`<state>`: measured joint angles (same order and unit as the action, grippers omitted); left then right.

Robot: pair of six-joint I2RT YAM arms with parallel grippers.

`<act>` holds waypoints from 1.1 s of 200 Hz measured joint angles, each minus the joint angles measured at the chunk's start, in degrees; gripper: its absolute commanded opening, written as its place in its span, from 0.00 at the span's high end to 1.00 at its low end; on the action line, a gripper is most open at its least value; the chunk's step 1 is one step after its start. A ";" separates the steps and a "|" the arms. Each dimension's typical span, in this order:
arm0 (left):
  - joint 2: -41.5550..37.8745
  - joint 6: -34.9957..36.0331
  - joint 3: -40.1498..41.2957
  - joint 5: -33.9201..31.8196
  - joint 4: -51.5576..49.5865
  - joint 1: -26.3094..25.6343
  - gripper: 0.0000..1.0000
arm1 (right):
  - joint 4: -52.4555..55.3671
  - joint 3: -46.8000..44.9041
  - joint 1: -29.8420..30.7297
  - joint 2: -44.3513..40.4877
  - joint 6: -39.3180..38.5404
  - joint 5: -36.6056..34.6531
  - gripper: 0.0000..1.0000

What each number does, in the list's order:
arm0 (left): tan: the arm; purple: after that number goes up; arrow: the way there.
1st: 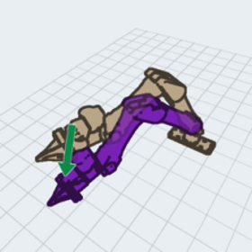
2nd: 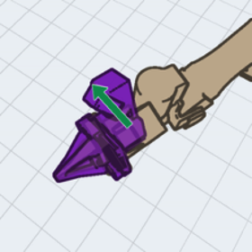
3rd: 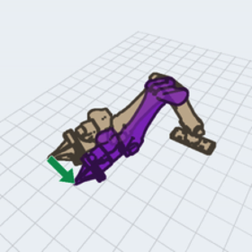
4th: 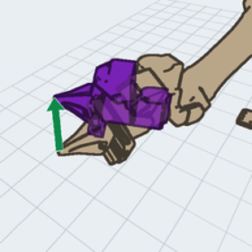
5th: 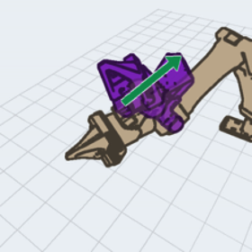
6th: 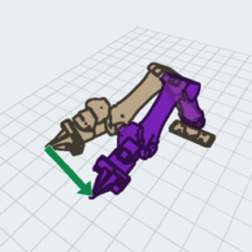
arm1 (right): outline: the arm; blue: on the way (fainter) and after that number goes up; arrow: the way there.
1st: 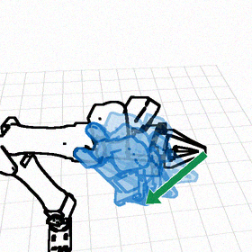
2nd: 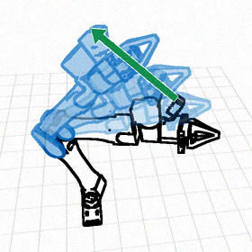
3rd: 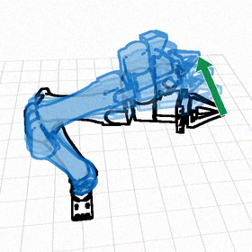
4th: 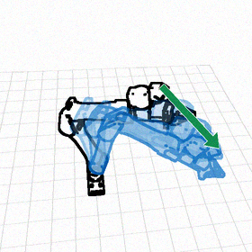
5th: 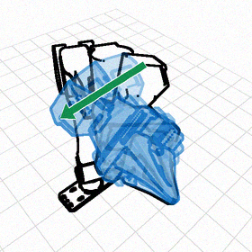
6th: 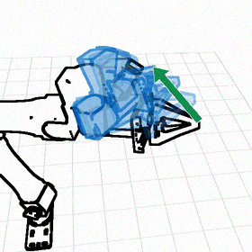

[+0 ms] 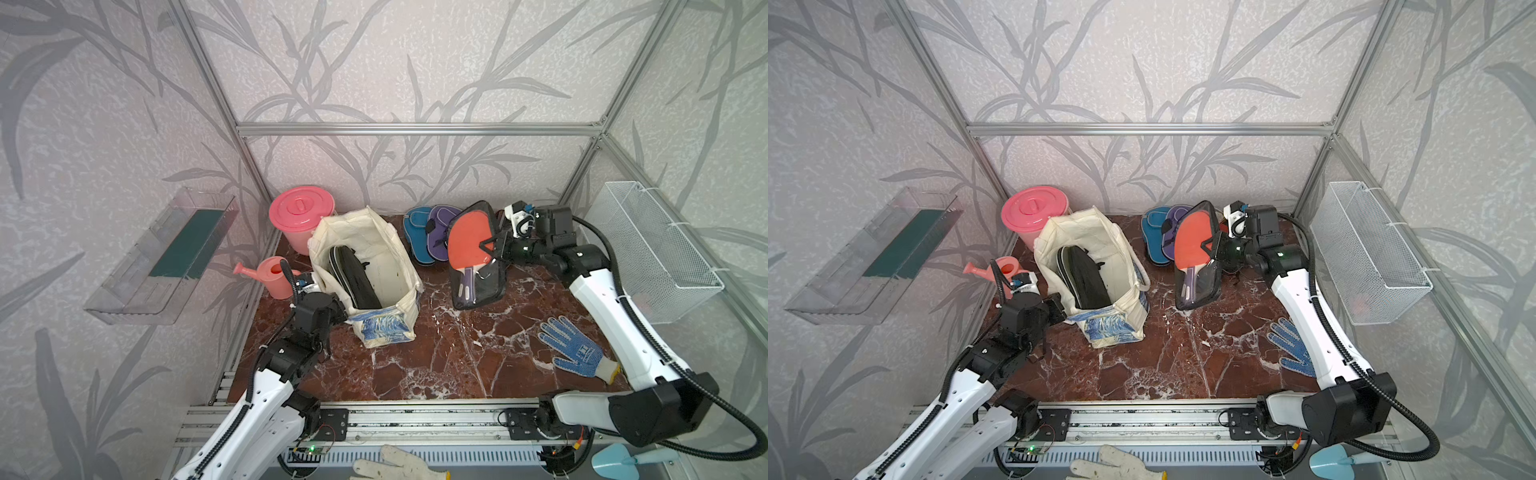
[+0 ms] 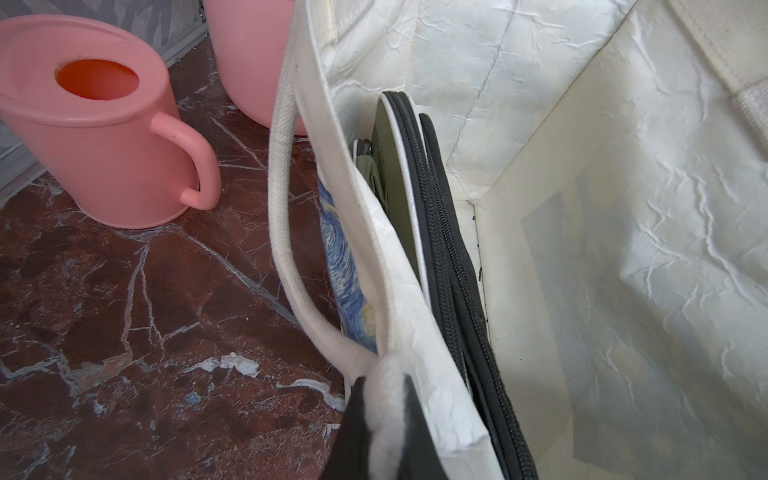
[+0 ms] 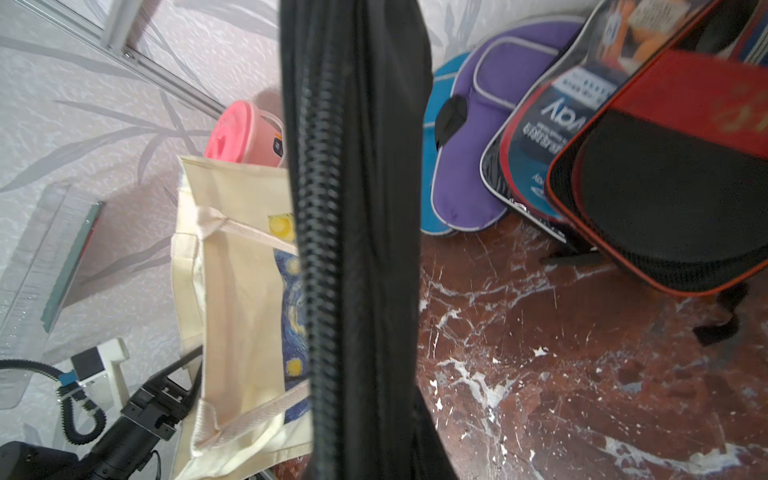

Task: Remove the ping pong set from the canvas bag
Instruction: Place the ping pong set at the center of the board.

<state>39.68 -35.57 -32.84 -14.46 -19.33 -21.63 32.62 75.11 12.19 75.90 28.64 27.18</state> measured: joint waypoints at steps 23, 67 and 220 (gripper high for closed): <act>-0.07 0.09 -0.85 0.04 -0.17 -0.02 1.00 | -4.55 -7.28 0.02 0.00 1.42 0.44 1.00; -0.11 0.09 -0.87 0.02 -0.44 0.00 1.00 | -12.66 -17.18 0.04 0.04 2.82 0.83 1.00; 0.61 1.14 -0.87 0.31 -0.31 -0.02 1.00 | -34.49 -26.73 3.48 11.08 8.20 1.75 1.00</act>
<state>40.29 -34.44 -33.71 -14.15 -19.64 -21.65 -1.87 48.38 15.66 86.98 36.84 28.93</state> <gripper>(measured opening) 0.093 0.171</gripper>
